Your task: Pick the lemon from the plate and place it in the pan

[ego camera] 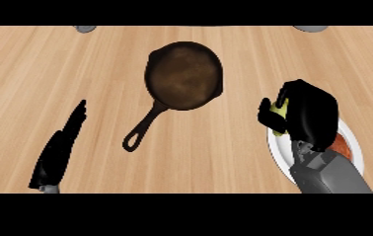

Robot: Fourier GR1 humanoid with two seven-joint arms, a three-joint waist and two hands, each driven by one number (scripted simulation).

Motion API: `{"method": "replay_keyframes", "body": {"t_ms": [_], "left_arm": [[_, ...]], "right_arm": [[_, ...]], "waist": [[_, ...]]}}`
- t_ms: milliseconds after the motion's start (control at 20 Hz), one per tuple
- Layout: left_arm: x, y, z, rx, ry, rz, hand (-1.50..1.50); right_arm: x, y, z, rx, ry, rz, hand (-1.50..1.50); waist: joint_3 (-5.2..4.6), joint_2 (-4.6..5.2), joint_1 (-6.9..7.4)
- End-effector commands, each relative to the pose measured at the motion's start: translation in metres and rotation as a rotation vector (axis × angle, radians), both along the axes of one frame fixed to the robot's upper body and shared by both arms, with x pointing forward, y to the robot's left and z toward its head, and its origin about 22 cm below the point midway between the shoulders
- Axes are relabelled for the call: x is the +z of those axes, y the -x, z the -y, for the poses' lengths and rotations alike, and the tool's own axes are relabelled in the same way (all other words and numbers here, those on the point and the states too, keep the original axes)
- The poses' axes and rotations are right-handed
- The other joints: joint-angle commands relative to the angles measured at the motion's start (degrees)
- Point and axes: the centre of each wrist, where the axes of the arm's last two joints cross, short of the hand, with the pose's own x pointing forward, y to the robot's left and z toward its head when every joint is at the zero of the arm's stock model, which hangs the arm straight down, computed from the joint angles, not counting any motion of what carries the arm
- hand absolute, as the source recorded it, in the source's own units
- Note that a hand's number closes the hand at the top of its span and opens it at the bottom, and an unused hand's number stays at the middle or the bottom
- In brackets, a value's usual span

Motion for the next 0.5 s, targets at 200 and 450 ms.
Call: {"method": "replay_keyframes", "body": {"t_ms": [200,450], "left_arm": [[-0.007,-0.012,-0.003,-0.011,0.008,-0.006,0.00],[-0.003,-0.004,0.001,-0.017,-0.004,0.024,0.00]], "right_arm": [[0.048,-0.043,-0.053,0.120,-0.044,0.155,1.50],[0.066,-0.085,-0.084,0.161,-0.167,0.129,1.50]], "waist": [[0.11,0.54,0.48],[0.12,0.66,1.17]]}}
